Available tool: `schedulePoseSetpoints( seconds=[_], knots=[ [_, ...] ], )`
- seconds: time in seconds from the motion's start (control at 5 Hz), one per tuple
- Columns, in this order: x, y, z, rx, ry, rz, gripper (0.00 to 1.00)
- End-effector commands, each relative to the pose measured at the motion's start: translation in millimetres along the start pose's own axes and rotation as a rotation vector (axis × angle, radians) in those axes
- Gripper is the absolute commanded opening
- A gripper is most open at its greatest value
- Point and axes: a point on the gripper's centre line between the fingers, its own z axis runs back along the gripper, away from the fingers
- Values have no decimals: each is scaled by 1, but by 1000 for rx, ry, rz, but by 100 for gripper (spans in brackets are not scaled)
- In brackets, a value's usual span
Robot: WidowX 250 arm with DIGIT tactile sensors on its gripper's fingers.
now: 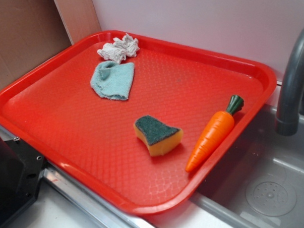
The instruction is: Grab the green sponge.
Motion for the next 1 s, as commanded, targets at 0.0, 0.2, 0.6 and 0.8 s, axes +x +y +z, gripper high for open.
schedulePoseSetpoints(
  seconds=[0.0,0.2,0.6,0.8],
  knots=[
    [0,0,0,0,0,0,100],
    [18,7,-12,-37,8,-240,100],
    [50,-1,-47,-79,64,-734,100],
    [52,-13,-47,-1,-26,-956,100]
  ],
)
